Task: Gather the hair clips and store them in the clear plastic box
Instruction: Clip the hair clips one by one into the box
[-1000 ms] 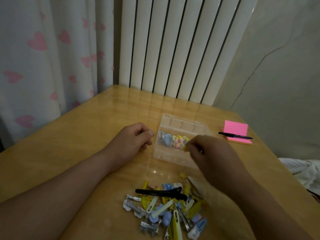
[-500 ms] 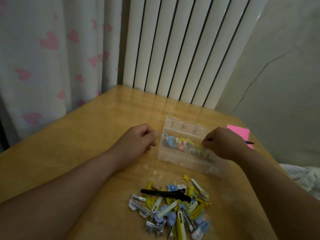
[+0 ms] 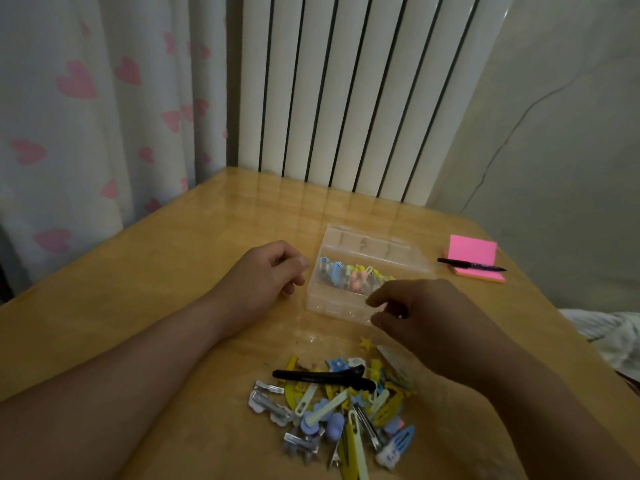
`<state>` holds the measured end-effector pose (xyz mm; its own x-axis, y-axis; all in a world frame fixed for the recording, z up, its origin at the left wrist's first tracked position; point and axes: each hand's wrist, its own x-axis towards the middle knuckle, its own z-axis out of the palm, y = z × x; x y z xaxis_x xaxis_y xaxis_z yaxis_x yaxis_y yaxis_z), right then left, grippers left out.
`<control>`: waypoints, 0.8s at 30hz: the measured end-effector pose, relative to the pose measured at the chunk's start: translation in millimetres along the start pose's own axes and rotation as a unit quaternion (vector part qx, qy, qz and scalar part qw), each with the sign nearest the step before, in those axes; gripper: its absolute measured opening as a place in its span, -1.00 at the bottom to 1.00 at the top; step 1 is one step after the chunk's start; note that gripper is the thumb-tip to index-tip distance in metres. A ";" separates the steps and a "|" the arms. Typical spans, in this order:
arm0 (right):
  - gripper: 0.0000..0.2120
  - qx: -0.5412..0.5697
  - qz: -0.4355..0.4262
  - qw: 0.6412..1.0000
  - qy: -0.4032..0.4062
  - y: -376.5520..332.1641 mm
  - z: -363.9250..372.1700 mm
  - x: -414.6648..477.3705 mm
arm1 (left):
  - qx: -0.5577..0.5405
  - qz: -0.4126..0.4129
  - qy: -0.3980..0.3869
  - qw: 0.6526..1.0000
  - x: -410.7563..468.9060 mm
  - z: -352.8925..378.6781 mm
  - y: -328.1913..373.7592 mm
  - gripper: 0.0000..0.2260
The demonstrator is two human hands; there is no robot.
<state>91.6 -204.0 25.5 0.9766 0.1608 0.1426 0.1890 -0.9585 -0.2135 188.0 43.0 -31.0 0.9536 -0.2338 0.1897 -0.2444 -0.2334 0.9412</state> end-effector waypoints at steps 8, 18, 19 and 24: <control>-0.79 -0.045 -0.040 0.998 -0.037 -1.8 -7.7 -4.9 | 0.004 0.000 -0.001 1.000 2.3 0.5 -3.3 -0.82; -0.74 -0.176 -0.056 0.976 -0.112 -13.3 11.6 2.9 | 0.068 0.046 -0.096 0.992 -8.7 2.5 2.9 -0.84; -0.74 -0.180 -0.057 0.975 -0.117 -13.5 11.8 3.3 | 0.068 0.046 -0.101 0.991 -8.8 3.0 3.4 -0.84; -0.81 -0.197 -0.064 0.970 -0.127 -16.9 12.7 3.3 | 0.061 0.050 -0.105 0.991 -8.4 3.3 3.6 -0.85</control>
<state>92.9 -184.3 17.3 0.9509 0.2895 -0.1094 0.3056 -0.9343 0.1836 178.5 41.0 -30.1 0.8688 -0.4506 0.2054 -0.3674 -0.3085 0.8774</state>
